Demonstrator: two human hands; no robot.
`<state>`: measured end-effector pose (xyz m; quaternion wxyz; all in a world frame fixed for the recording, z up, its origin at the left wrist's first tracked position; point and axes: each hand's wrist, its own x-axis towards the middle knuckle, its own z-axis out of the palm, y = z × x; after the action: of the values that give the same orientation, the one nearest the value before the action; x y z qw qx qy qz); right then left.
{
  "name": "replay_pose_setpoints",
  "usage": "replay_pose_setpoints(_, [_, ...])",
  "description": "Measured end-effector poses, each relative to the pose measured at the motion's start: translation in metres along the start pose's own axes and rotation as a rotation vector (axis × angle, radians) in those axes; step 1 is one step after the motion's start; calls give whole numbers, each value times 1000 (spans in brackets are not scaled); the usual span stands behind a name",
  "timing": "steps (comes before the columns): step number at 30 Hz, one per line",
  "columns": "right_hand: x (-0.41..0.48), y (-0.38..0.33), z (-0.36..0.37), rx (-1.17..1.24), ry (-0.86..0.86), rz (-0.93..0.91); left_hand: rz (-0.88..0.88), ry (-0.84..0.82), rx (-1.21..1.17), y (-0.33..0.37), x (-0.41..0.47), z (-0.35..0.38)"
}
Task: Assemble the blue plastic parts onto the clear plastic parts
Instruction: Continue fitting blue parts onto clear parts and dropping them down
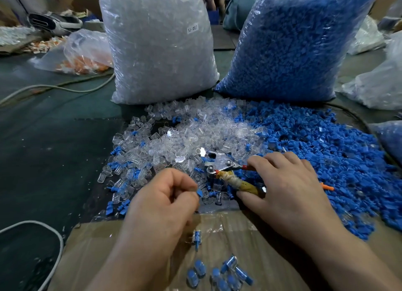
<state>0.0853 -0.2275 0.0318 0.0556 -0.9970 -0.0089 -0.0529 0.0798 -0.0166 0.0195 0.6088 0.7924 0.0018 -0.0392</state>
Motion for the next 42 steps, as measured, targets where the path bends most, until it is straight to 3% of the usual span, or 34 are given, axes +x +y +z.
replay_pose_setpoints(6, [-2,1,-3,10,51,1,18,1,78,-5,-2,8])
replay_pose_setpoints(9, [-13,-14,-8,113,200,-174,78,23,149,-5,-5,12])
replay_pose_setpoints(12, [-19,-28,-4,186,199,-388,182,41,216,-2,-9,14])
replay_pose_setpoints(18, [-20,-31,-1,211,263,-401,391,55,342,6,-13,12])
replay_pose_setpoints(22, [-20,-31,-1,256,318,-408,284,47,181,11,-13,8])
replay_pose_setpoints(24, [-22,-34,-4,283,297,-423,242,5,219,10,-10,4])
replay_pose_setpoints(27, [-27,-40,-9,315,195,-409,213,-54,232,12,-7,0])
replay_pose_setpoints(30, [-28,-43,-13,457,-35,-275,286,-69,216,13,-8,-3])
replay_pose_setpoints(33, [-27,-45,-21,1206,-303,70,402,-146,205,15,-9,-4])
replay_pose_setpoints(35, [-27,-44,-28,1463,-482,201,422,-200,189,17,-11,-6])
replay_pose_setpoints(37, [-25,-38,-25,1218,-453,120,399,-232,236,17,-11,-10])
replay_pose_setpoints(40, [-26,-31,-18,538,-244,-92,332,-253,413,12,-5,-21])
replay_pose_setpoints(42, [-29,-33,-17,333,-231,-190,326,-282,563,8,-2,-22])
